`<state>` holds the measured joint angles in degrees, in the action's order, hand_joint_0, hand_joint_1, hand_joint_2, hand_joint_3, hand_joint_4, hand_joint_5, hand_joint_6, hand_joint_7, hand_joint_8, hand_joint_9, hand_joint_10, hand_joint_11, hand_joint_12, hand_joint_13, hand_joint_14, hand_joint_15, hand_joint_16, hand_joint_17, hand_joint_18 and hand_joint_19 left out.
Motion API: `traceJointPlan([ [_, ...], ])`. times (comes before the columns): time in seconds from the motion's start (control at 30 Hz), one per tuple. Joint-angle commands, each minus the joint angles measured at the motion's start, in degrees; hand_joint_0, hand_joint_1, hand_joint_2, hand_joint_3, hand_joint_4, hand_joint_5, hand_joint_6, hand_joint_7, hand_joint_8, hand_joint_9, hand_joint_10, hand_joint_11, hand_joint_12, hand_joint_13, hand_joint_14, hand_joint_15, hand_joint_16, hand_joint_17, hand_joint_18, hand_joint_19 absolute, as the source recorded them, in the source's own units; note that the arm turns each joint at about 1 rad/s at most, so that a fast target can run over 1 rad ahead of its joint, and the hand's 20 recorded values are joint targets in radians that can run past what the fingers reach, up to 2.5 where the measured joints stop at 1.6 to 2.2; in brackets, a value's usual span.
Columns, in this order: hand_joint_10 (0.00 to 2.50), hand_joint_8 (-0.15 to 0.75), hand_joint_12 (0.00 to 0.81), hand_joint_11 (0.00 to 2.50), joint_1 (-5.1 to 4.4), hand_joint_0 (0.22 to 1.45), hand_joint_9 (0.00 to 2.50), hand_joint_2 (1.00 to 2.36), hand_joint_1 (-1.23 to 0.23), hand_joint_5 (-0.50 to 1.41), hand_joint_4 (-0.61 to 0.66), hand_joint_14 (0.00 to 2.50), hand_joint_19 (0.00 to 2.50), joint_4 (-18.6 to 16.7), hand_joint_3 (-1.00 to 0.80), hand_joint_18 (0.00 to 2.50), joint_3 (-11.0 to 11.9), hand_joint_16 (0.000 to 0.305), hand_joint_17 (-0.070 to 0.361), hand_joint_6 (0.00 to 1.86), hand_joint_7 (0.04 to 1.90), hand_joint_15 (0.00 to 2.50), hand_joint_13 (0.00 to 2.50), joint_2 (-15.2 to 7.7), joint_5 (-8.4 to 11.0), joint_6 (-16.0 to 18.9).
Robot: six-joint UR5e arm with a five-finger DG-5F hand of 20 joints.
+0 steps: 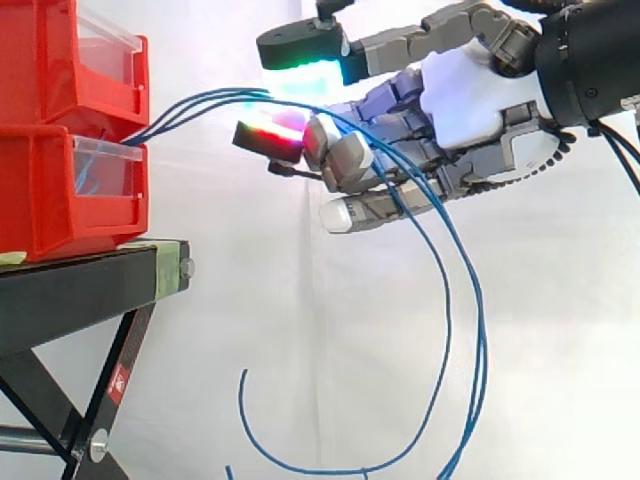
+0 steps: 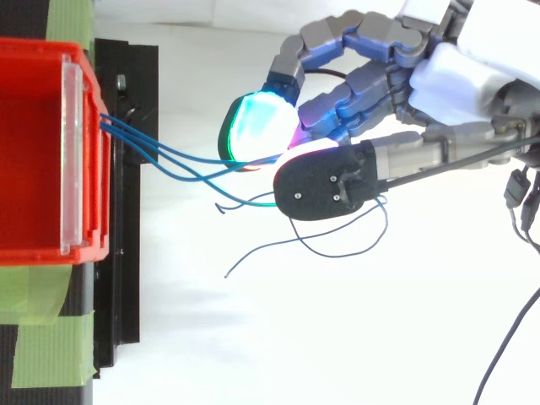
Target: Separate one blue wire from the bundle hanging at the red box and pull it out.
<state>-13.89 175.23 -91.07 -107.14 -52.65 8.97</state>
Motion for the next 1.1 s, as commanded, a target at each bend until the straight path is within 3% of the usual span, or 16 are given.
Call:
traceJointPlan([
  [0.0,0.02,0.365,0.45,1.42,0.0,0.62,1.05,1.16,-0.76,-0.2,0.16,0.02,0.48,0.02,-0.06,0.81,0.02,0.06,0.134,0.94,0.84,1.49,1.14,0.0,0.0,0.0],
  [0.1,0.07,0.382,0.478,1.38,0.0,0.55,1.07,1.4,-0.66,-0.2,0.17,0.1,0.47,0.02,-0.12,0.84,0.02,0.062,0.14,0.94,0.85,1.42,1.15,0.0,0.0,0.0],
  [0.23,0.09,0.399,0.492,1.37,0.0,0.51,1.08,1.57,-0.54,-0.2,0.18,0.15,0.46,-0.07,-0.17,0.86,0.02,0.065,0.147,0.94,0.81,1.4,1.14,0.0,0.0,0.0],
  [0.53,0.04,0.406,0.504,1.38,0.0,0.48,1.1,1.67,-0.42,-0.2,0.19,0.17,0.48,-0.15,-0.19,0.86,0.02,0.067,0.151,0.94,0.8,1.37,1.14,0.0,0.0,0.0],
  [0.9,0.01,0.408,0.505,1.38,0.0,0.49,1.13,1.66,-0.42,-0.19,0.17,0.16,0.47,-0.15,-0.17,0.86,-0.07,0.067,0.15,0.93,0.82,1.37,1.15,0.0,0.0,0.0],
  [1.07,0.0,0.405,0.532,1.35,0.0,0.45,1.2,1.89,-0.25,-0.18,0.13,0.1,0.45,-0.15,-0.22,0.88,0.02,0.068,0.153,0.92,0.89,1.39,1.22,0.0,0.0,0.0],
])
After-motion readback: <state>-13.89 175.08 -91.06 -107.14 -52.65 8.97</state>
